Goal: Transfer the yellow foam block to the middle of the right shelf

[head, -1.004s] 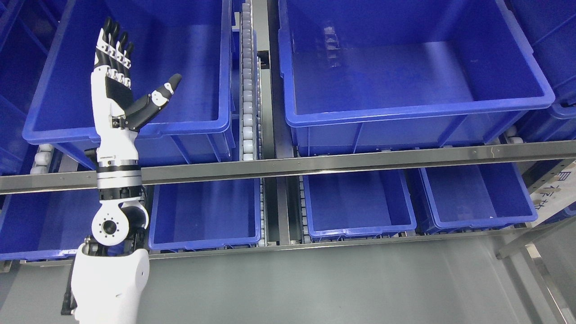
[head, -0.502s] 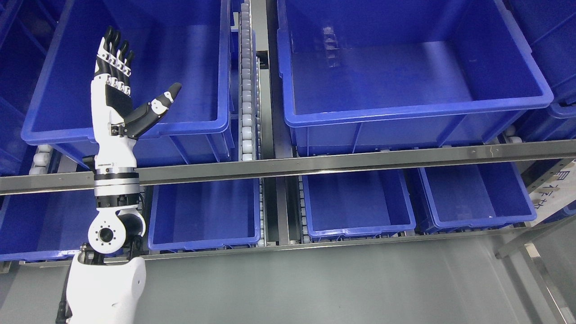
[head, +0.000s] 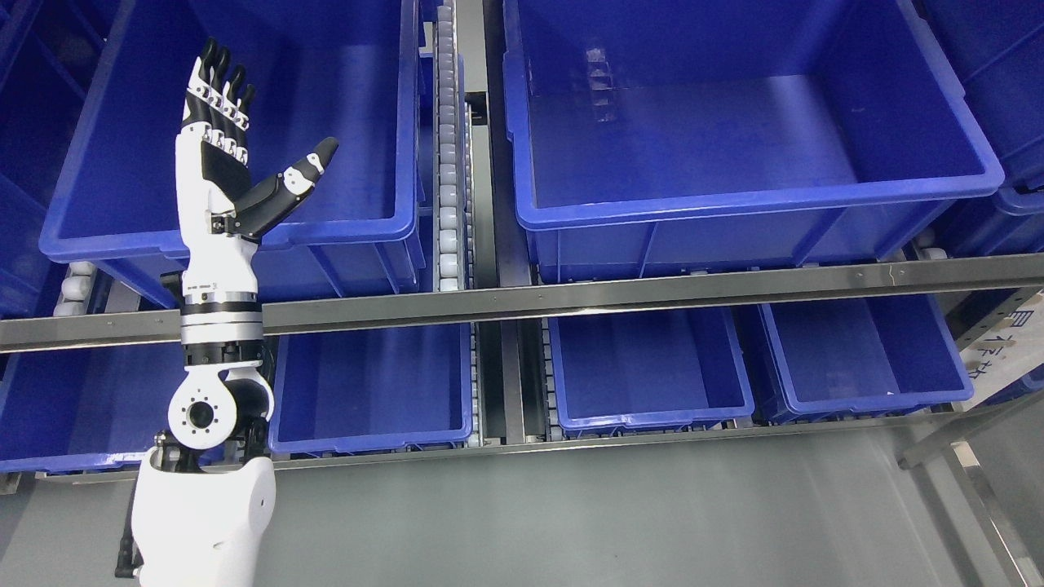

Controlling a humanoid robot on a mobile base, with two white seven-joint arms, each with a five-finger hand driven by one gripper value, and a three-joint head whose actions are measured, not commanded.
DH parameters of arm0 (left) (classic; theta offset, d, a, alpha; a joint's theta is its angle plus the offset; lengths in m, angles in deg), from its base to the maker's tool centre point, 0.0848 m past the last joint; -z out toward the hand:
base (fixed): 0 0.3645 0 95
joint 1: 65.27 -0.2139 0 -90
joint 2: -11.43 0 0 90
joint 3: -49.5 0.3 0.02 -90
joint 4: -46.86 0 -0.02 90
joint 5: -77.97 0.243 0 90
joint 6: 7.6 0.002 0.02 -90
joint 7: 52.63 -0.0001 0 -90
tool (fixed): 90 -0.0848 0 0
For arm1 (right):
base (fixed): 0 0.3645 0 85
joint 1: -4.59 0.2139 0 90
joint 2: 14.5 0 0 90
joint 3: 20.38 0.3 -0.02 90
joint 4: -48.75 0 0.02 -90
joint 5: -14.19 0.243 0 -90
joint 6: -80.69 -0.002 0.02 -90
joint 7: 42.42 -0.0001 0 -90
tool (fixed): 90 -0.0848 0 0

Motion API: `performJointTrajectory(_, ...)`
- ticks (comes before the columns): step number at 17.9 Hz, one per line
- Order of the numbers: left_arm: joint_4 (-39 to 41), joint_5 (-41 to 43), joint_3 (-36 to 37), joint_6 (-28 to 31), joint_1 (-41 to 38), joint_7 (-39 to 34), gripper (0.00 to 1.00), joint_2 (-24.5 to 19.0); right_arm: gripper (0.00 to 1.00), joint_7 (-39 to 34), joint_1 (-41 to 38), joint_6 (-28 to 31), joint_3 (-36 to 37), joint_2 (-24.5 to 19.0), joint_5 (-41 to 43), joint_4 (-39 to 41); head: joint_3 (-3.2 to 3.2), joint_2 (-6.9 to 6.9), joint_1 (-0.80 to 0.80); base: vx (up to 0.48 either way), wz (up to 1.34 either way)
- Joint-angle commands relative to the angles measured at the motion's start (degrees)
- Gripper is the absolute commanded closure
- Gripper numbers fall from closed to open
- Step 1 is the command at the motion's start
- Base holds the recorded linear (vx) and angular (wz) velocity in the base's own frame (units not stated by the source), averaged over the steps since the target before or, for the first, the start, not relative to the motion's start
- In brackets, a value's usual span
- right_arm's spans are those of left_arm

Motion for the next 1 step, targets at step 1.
performJointTrajectory(1, 0.7, 0.0, -0.4, 0.2, 0.3, 0.0, 0.01, 0.1, 0.00, 0.0, 0.2, -0.2, 0.0, 1.0, 0.1, 1.0, 0.00, 0.00, 0.00, 0.000, 0.00)
